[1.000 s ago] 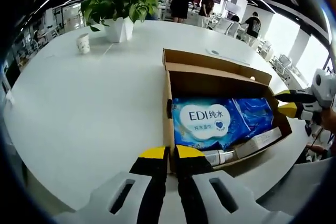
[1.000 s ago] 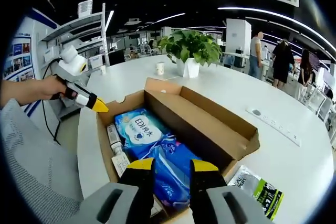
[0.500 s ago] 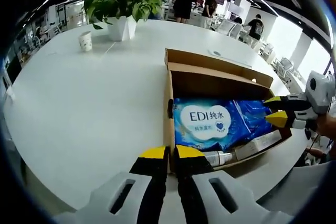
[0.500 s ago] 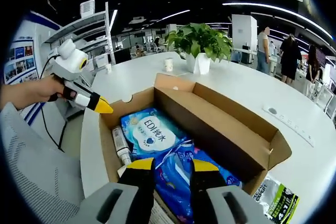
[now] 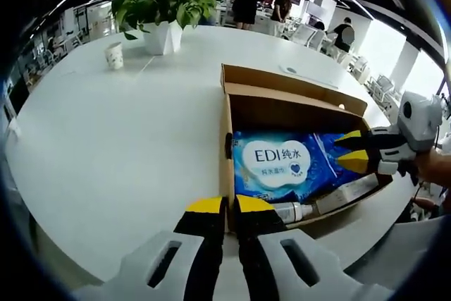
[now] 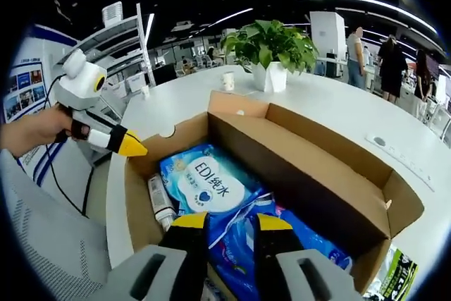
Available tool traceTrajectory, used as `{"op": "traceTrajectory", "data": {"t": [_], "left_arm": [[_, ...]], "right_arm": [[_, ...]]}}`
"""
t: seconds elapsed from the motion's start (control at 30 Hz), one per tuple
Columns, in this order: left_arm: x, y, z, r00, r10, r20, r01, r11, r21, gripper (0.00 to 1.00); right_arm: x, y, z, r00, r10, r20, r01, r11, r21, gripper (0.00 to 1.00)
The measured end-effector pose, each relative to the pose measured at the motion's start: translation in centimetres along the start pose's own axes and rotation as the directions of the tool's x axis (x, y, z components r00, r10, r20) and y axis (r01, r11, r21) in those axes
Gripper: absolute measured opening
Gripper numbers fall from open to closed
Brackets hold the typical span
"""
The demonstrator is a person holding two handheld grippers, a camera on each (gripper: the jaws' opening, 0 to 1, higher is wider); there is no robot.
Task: Operate the shoe box by opening the lid, removing the specified soft item, and placing it in the target area until the item is outside and the box remains undamaged.
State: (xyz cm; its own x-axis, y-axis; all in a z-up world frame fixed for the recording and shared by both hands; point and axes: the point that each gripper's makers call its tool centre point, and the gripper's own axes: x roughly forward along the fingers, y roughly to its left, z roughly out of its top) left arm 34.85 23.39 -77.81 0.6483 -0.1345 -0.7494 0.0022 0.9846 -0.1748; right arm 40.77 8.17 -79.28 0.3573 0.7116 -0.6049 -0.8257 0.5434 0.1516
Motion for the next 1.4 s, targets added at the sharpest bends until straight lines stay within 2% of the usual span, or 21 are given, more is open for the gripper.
{"op": "traceTrajectory", "data": {"t": [0.37, 0.5, 0.7, 0.97, 1.1, 1.4], "left_arm": [[0.0, -0.1, 0.0, 1.0, -0.01, 0.009, 0.01, 1.0, -0.017, 0.03], [0.1, -0.2, 0.1, 1.0, -0.01, 0.007, 0.01, 1.0, -0.015, 0.03], [0.1, -0.3, 0.1, 1.0, -0.011, 0.011, 0.011, 1.0, -0.021, 0.03], [0.3, -0.2, 0.1, 1.0, -0.014, 0.011, 0.015, 0.999, -0.03, 0.03], [0.5, 0.1, 0.1, 1.0, -0.012, 0.01, 0.013, 0.999, -0.03, 0.03], [0.3, -0.1, 0.0, 1.0, -0.012, 0.011, 0.012, 0.999, -0.032, 0.03]], "right_arm": [[1.9, -0.4, -0.1, 1.0, 0.001, -0.027, 0.001, 0.998, 0.056, 0.17], [2.5, -0.3, -1.2, 0.998, 0.001, -0.066, 0.005, 0.995, 0.095, 0.16], [3.1, -0.5, -0.9, 0.998, -0.019, -0.055, 0.027, 0.988, 0.149, 0.13], [3.0, -1.0, -0.8, 0.997, -0.05, -0.056, 0.059, 0.982, 0.181, 0.0], [2.8, -0.7, -0.7, 0.997, -0.055, -0.053, 0.064, 0.983, 0.175, 0.0], [2.0, -0.6, 0.3, 0.999, -0.047, -0.026, 0.052, 0.972, 0.231, 0.0]]}}
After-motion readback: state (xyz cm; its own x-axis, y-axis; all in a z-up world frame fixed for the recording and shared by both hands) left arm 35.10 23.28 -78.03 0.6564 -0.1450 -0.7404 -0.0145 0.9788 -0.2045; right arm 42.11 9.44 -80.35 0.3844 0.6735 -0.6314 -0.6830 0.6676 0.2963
